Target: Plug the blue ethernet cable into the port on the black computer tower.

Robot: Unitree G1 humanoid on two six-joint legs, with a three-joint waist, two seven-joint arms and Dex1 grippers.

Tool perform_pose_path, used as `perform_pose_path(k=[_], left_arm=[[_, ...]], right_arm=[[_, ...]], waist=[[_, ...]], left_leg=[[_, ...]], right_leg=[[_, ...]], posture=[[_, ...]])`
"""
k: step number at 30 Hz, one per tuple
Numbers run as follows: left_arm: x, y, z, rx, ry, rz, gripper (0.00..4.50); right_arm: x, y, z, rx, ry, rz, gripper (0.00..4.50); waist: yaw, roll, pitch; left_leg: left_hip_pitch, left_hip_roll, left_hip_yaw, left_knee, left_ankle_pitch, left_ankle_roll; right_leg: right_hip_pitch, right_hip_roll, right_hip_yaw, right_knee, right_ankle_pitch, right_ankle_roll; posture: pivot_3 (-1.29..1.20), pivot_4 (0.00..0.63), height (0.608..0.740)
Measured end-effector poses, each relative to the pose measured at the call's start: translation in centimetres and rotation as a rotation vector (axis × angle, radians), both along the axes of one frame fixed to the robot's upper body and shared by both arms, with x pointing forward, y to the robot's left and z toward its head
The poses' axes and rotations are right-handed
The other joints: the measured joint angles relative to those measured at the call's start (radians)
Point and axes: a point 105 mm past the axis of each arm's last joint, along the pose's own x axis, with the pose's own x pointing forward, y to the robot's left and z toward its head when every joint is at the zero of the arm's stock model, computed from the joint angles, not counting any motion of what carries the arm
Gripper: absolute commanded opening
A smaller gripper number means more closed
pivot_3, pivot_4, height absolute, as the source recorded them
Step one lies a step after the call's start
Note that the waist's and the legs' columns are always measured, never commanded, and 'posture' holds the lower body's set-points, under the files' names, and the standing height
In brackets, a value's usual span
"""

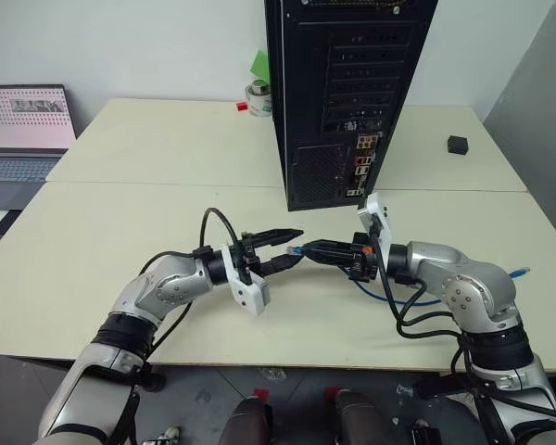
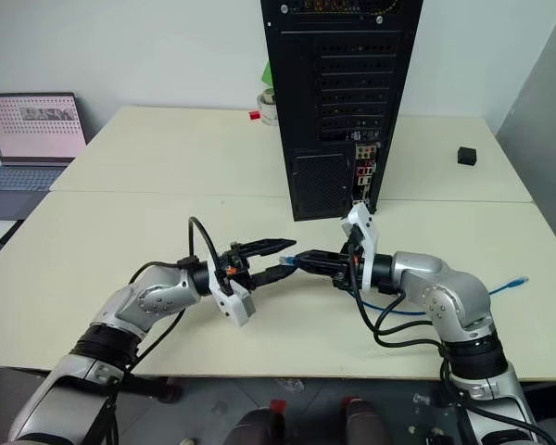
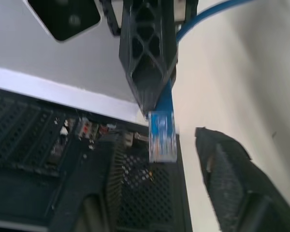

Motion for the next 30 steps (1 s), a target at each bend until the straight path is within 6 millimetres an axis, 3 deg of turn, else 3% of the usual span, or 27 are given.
perform_pose_path(k=[3, 7, 14, 20, 23, 30], left_arm=[[0.7, 1.1, -0.9, -0.046, 0.137, 0.087, 3.31], [1.6, 1.6, -2.0, -0.218, 0.457, 0.225, 3.31], [3.3, 0.5, 2.4, -0.565, 0.784, 0.303, 3.31], [3.7, -1.6, 4.4, -0.663, 0.893, 0.321, 3.31], [3.9, -2.1, 4.5, -0.686, 0.929, 0.34, 3.31], [3.8, -2.6, 4.7, -0.701, 0.933, 0.342, 3.31]], right_arm=[[0.8, -0.5, 0.2, -0.004, -0.025, -0.054, 0.0], [3.1, -2.3, 1.3, 0.011, -0.104, -0.254, 0.0], [6.6, -4.3, 3.7, 0.005, -0.281, -0.609, 0.0], [9.1, -5.6, 4.9, 0.003, -0.352, -0.877, 0.0], [9.8, -6.2, 4.5, -0.015, -0.36, -0.965, 0.0], [10.5, -6.1, 3.8, -0.033, -0.363, -1.045, 0.0]], waist=[[-0.001, 0.0, 0.0], [0.0, 0.0, 0.0], [-0.001, 0.0, 0.0], [-0.001, 0.0, 0.0], [-0.001, 0.0, 0.0], [-0.001, 0.0, 0.0]], left_leg=[[0.0, 0.0, 0.0, 0.0, 0.0, 0.0], [-0.001, 0.0, -0.001, 0.0, 0.0, 0.0], [-0.001, 0.0, -0.001, 0.0, 0.0, 0.0], [-0.001, 0.0, -0.001, 0.0, 0.0, -0.001], [-0.001, 0.0, -0.001, 0.0, 0.0, -0.001], [0.0, 0.0, 0.0, 0.0, 0.0, -0.001]], right_leg=[[0.0, 0.0, 0.0, 0.0, 0.0, 0.0], [0.0, 0.0, 0.0, 0.0, 0.0, 0.0], [0.0, 0.0, -0.001, 0.0, 0.0, 0.0], [-0.001, 0.001, 0.0, 0.0, 0.0, 0.0], [-0.001, 0.001, 0.001, 0.0, 0.0, 0.0], [-0.001, 0.001, 0.001, 0.0, 0.0, 0.0]], posture=[[0.0, 0.15, 0.74], [0.0, 0.15, 0.74], [0.0, 0.15, 0.74], [0.0, 0.15, 0.74], [0.0, 0.15, 0.74], [0.0, 0.15, 0.74]])
